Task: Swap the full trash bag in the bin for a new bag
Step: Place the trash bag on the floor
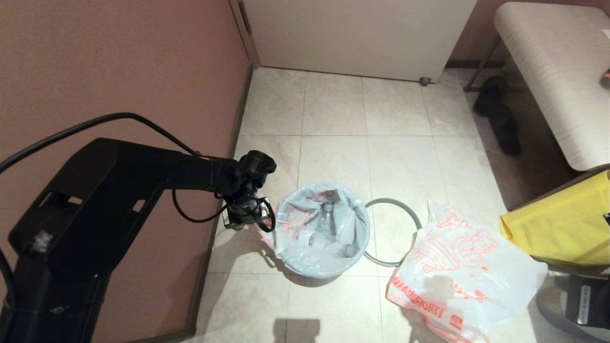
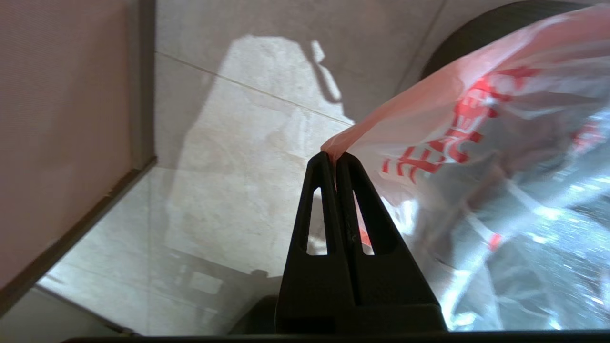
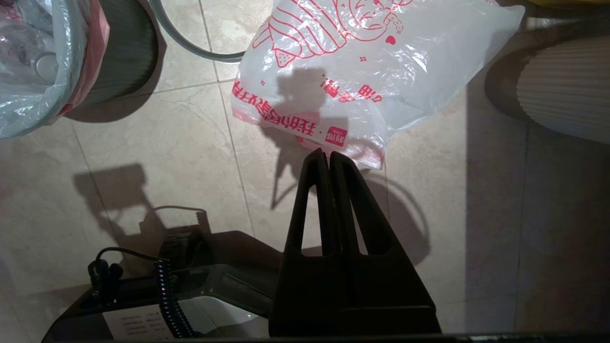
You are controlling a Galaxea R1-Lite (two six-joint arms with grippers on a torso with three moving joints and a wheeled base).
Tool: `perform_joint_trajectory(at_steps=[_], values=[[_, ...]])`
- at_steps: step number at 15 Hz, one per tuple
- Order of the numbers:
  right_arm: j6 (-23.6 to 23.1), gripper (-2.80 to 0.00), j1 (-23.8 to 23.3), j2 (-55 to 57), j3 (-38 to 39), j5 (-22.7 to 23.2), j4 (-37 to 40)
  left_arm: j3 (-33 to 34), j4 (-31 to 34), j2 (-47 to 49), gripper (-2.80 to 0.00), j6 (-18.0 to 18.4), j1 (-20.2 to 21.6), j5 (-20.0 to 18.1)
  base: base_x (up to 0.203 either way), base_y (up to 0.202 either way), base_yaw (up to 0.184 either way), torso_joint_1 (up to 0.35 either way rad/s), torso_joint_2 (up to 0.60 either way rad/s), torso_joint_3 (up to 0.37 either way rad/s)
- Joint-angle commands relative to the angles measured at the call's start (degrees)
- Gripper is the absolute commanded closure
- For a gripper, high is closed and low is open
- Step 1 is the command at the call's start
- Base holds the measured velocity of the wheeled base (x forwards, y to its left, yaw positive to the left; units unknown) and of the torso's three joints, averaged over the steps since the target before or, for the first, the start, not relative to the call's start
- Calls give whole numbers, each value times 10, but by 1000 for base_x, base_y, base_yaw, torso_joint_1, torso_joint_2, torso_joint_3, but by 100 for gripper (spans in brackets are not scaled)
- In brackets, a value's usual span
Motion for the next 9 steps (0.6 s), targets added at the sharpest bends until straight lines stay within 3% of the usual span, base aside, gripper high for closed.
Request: perform_joint_trajectory(at_steps=[1, 9], values=[[1, 0, 0, 0, 0, -1, 1, -2, 2, -13, 0, -8, -1, -7, 0, 0, 0, 0, 0, 0], [1, 0, 0, 3, 0, 0, 0, 2, 17, -36, 0, -13, -15, -18, 0, 0, 0, 0, 0, 0]])
